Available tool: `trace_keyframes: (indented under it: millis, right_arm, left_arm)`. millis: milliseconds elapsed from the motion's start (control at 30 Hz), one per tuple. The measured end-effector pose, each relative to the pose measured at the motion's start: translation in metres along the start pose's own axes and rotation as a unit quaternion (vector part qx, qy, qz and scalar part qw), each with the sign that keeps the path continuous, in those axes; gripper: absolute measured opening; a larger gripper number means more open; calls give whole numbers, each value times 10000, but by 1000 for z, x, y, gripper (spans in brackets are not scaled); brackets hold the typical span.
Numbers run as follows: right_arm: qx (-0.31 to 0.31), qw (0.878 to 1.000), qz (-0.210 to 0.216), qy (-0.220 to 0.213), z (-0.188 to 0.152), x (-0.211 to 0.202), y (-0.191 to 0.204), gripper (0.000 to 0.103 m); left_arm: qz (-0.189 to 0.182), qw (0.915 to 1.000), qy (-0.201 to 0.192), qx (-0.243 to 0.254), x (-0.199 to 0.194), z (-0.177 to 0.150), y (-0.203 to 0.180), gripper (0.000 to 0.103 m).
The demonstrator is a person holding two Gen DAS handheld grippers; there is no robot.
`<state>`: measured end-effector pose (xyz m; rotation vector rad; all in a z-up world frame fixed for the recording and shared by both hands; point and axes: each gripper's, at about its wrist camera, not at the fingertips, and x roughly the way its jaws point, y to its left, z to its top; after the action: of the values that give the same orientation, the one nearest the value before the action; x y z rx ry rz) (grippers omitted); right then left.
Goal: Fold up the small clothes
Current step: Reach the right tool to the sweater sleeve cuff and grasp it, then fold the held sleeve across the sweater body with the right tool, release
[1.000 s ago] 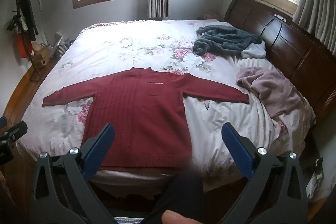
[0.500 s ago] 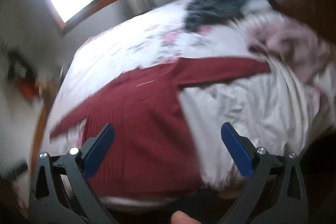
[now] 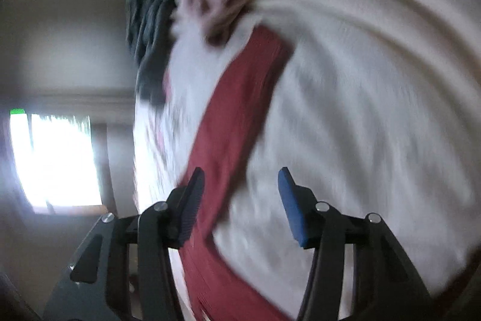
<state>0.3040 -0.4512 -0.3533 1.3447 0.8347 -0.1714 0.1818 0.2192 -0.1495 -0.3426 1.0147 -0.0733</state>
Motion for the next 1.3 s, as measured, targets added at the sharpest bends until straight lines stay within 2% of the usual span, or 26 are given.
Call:
trace_keyframes:
  millis: [67,233,400,533,700,733,767,800,833,967,1133,1233,1300]
  right_arm:
    - [237,9995,104,-188,26,12,-8,43]
    - [520,9978,97,-390,71,42,-17,43]
    - [529,9968,-405,-450,89,65,-22,43]
    - [621,9957,-457,-521,96,74,-30,41]
    - [453,9967,-467,-489,103,83,-25,42]
    - [417,9968,-483,-482,103,83,-23,39]
    - [359,9971,-492,-446,104,86,-21,29]
    - [290,9976,-510,-367,104,90,-17,12]
    - [198,9977,-559,-319,102,88,-14,9]
    - [-151,9971,-540,-519,97,70,4,8]
    - [-640,9936,-571,-740,94,39,38,8]
    - [-1051,9892,-639,-801,86,26,67,8]
    - [-1478,9824,-734,-874,77,26,101,8]
  left_arm:
    - [-52,9995,267,-172,16,2,3,99]
    - [-192,9960,658,-571,51,4,11,99]
    - [-271,9938,819,-707,68,3,8,99]
    - [-257,9937,838,-698,74,3,7,99]
    - [-325,9921,907,-805,78,2,9,99]
    - [-350,9916,903,-862,78,1,10,99]
    - [-358,9912,913,-888,79,1,11,99]
    - [-370,9905,930,-945,79,0,13,99]
    - [-375,9900,954,-972,79,0,14,99]
    - [-478,9869,1014,-1161,78,-1,22,99]
    - [-534,9879,790,-1226,63,3,34,99]
    - [-600,9864,721,-1352,58,6,44,99]
    - [-672,9856,663,-1402,54,7,50,99]
